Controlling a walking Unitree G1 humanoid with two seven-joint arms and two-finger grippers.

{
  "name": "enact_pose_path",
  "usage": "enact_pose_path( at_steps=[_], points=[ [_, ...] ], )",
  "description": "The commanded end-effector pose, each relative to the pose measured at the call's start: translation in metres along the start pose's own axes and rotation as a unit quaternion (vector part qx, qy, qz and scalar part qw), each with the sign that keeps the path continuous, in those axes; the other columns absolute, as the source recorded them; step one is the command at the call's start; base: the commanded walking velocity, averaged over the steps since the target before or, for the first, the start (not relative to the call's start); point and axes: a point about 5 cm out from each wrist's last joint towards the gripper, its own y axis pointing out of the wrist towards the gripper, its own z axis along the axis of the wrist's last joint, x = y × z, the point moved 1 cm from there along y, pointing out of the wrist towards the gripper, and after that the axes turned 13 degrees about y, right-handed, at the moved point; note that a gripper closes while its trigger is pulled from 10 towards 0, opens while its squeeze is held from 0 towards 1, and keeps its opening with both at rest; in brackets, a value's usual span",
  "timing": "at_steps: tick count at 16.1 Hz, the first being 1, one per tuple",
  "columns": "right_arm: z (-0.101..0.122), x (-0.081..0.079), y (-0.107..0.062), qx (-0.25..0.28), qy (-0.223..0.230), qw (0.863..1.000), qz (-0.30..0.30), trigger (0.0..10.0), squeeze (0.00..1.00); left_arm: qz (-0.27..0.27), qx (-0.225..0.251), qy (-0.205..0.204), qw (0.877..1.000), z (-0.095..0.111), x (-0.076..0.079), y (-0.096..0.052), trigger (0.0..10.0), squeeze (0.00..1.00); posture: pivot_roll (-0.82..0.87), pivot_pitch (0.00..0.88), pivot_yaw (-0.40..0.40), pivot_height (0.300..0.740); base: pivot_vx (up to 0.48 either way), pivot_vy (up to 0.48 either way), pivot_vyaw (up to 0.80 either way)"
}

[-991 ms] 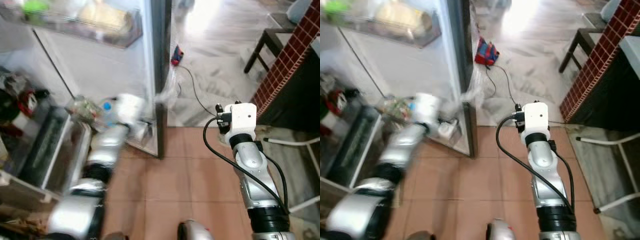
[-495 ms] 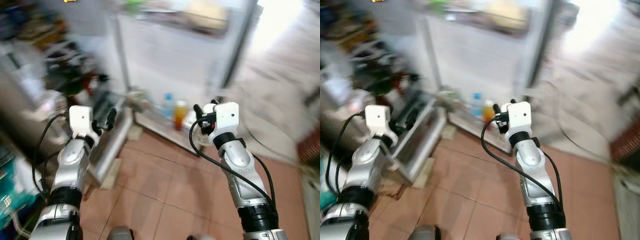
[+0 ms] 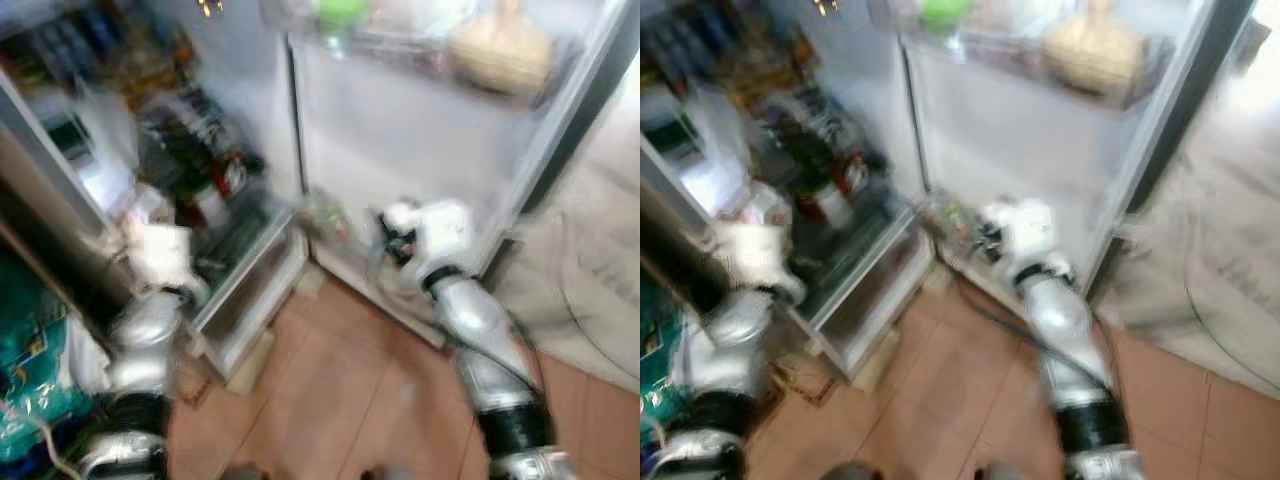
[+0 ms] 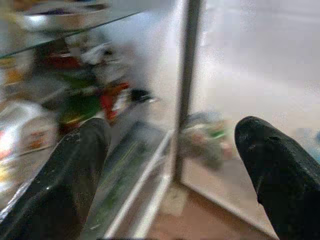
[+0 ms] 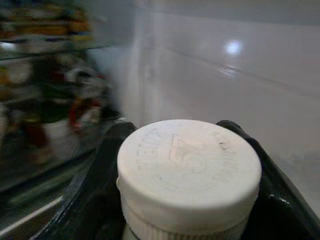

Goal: Restocking fridge

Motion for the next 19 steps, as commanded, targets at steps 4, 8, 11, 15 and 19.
enact_pose_path(
  at_steps=[4, 8, 11, 15, 19],
  points=[
    [0.013, -0.021, 0.007, 0.029, 0.024, 0.998, 0.053, 10.0, 0.0, 0.021, -0.001, 0.008, 1.0, 0.005, -0.014, 0.0, 10.0, 0.0, 0.02, 0.006, 0.002, 0.74, 0.332, 0.0, 0.0],
    [0.012, -0.033, 0.007, 0.025, 0.037, 0.994, 0.099, 10.0, 0.0, 0.024, -0.012, 0.009, 1.0, 0.003, -0.012, -0.001, 10.0, 0.0, 0.02, 0.017, 0.0, 0.74, 0.139, 0.0, 0.0],
    [0.011, -0.037, 0.007, 0.022, 0.035, 0.992, 0.117, 10.0, 0.0, 0.041, -0.016, 0.013, 0.999, 0.003, -0.013, -0.002, 10.0, 0.0, 0.02, 0.02, -0.003, 0.74, 0.0, 0.0, 0.0],
    [0.015, -0.011, 0.013, 0.037, -0.026, 0.998, 0.035, 10.0, 0.0, 0.083, -0.036, 0.025, 0.996, -0.003, -0.026, -0.012, 10.0, 0.0, 0.02, 0.026, -0.003, 0.74, 0.0, 0.0, 0.0],
    [0.019, 0.01, 0.02, 0.041, -0.018, 0.999, -0.017, 10.0, 0.0, 0.086, -0.051, 0.018, 0.995, -0.011, -0.039, -0.035, 10.0, 0.0, 0.05, 0.041, -0.003, 0.74, 0.0, 0.0, 0.0]
  ],
)
